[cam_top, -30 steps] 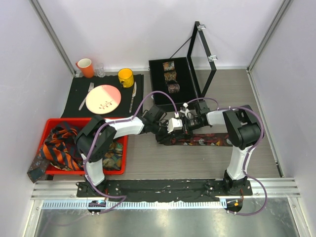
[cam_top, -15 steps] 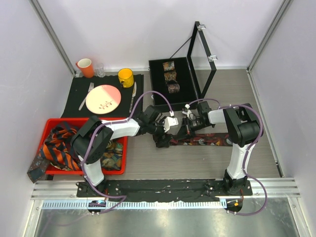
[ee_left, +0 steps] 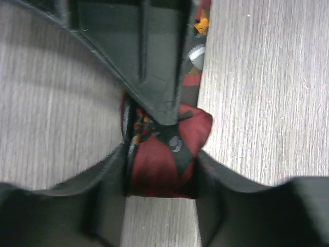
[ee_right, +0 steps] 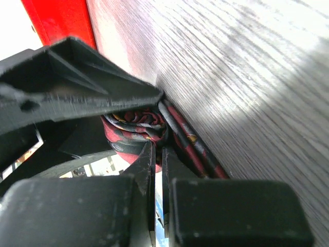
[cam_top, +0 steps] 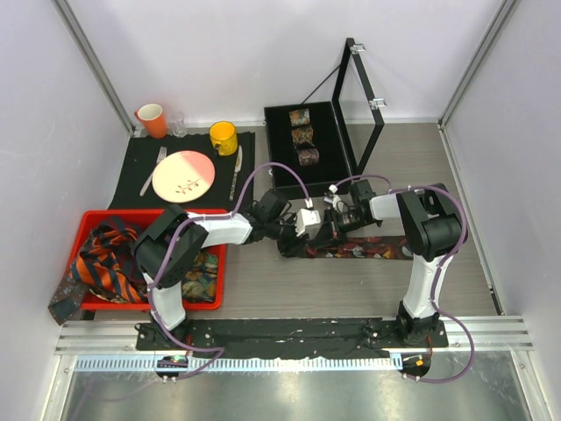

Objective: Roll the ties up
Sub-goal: Roll the tie at the center of the board.

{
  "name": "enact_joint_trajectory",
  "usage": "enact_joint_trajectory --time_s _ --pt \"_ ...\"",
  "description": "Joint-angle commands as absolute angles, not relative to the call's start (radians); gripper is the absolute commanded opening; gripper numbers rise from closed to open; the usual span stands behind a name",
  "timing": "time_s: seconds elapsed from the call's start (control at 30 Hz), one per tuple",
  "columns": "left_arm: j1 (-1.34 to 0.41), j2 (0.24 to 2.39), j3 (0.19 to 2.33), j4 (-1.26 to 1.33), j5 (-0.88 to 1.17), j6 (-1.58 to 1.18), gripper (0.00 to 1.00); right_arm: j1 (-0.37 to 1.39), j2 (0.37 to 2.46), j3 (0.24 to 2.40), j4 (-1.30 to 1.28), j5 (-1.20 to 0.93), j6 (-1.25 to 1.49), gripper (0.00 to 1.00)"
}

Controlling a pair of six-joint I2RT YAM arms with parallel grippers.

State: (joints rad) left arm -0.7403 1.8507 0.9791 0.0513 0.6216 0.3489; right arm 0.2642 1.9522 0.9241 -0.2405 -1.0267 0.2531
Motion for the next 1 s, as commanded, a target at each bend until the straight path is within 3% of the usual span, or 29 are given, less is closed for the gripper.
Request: enact_joint_trajectory --time_s 0.0,0.07,0.1,0.2,0.37,0.57,0.8,0.9,0.93,0.97 --pt "-0.756 1.853 0.98 0.017 0.571 0.416 0.35 0.262 1.951 0.923 -0.259 -0.795 0.195 0.02" --pt "-0.758 1.83 0.973 -0.021 0.535 0.434 0.28 0.261 1.941 0.952 -0.307 -0.799 0.17 0.09" --pt "-0.761 1.825 0.974 -0.044 0.52 0.44 0.24 0.252 1.921 0.962 -0.354 -0.813 0.166 0.18" --pt "-0.778 1.804 0.974 -0.126 0.445 0.463 0.2 0.238 1.869 0.988 -0.441 -0.838 0.155 0.32" --pt "-0.833 1.802 0.991 -0.175 0.319 0.477 0.18 0.235 1.796 1.003 -0.549 -0.908 0.138 0.44" --pt "-0.859 1.856 1.066 -0.206 0.262 0.448 0.18 0.265 1.853 1.022 -0.536 -0.971 0.193 0.51" --pt "-0.867 1.873 1.081 -0.207 0.259 0.454 0.18 0.295 1.913 1.026 -0.382 -0.927 0.313 0.49" --pt "-0.865 1.868 1.074 -0.207 0.279 0.462 0.19 0.295 1.945 1.023 -0.364 -0.891 0.313 0.32" --pt "-0.865 1.865 1.066 -0.209 0.288 0.469 0.19 0.293 1.95 1.022 -0.368 -0.879 0.296 0.12" --pt "-0.867 1.859 1.062 -0.21 0.293 0.472 0.2 0.29 1.957 1.02 -0.373 -0.867 0.284 0.05"
